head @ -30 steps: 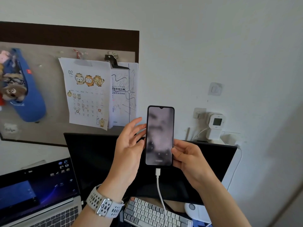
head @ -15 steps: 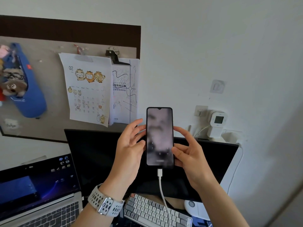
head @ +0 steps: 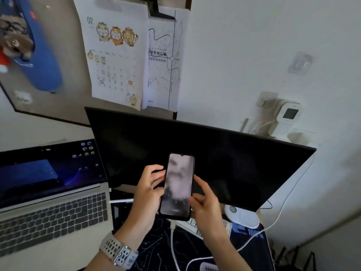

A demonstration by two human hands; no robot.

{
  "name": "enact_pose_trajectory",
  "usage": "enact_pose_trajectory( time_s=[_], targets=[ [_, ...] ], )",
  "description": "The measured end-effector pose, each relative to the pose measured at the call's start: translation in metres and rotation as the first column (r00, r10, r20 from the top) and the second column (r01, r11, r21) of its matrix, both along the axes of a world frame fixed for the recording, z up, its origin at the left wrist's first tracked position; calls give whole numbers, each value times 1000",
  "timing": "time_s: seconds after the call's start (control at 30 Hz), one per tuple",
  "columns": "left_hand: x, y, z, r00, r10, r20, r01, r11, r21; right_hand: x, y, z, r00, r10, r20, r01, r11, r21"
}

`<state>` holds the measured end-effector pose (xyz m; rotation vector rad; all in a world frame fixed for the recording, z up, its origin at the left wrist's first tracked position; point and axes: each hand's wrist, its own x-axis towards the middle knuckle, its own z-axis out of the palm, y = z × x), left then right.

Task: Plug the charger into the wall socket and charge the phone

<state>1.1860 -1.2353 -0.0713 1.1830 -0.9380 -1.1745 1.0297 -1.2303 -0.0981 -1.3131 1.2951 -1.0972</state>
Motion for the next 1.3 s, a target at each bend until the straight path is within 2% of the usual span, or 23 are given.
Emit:
enact_pose_trajectory(
  time_s=[0.13, 0.27, 0.47, 0.63, 0.73, 0.87, 0.97, 1.07, 1.2, 1.3],
  targets=[
    [5, 16, -39, 999, 19, 28, -21, 995, 97, 15, 12, -42, 999, 22, -24, -18, 990, 136],
    [8, 30, -78, 998, 28, 63, -41, 977, 209, 22, 29, -81, 991, 64, -117, -34, 970, 242],
    [15, 44, -139, 988, 0, 152, -63, 908, 414, 34, 49, -134, 966, 107, -235, -1, 912, 409],
    [16, 55, -177, 963, -73, 261, -85, 833, 547, 46, 68, -174, 910, 242, -337, -39, 859, 510],
    [16, 57, -189, 939, -173, 298, -43, 800, 599, 52, 78, -187, 855, 312, -414, -23, 821, 571],
    [14, 61, -198, 918, -248, 309, -1, 778, 628, 57, 85, -190, 787, 332, -520, 4, 840, 542],
    [13, 62, -202, 913, -258, 318, 4, 782, 624, 59, 77, -190, 616, 410, -672, 4, 852, 523],
    [13, 60, -201, 896, -286, 341, 8, 776, 630, 58, 68, -187, 472, 491, -732, -21, 837, 548],
    [17, 58, -199, 871, -359, 337, 67, 764, 642, 52, 59, -183, 417, 551, -723, -45, 807, 589],
    [21, 44, -190, 822, -376, 427, 65, 808, 586, 45, 41, -173, 410, 517, -751, -63, 838, 542]
  ],
)
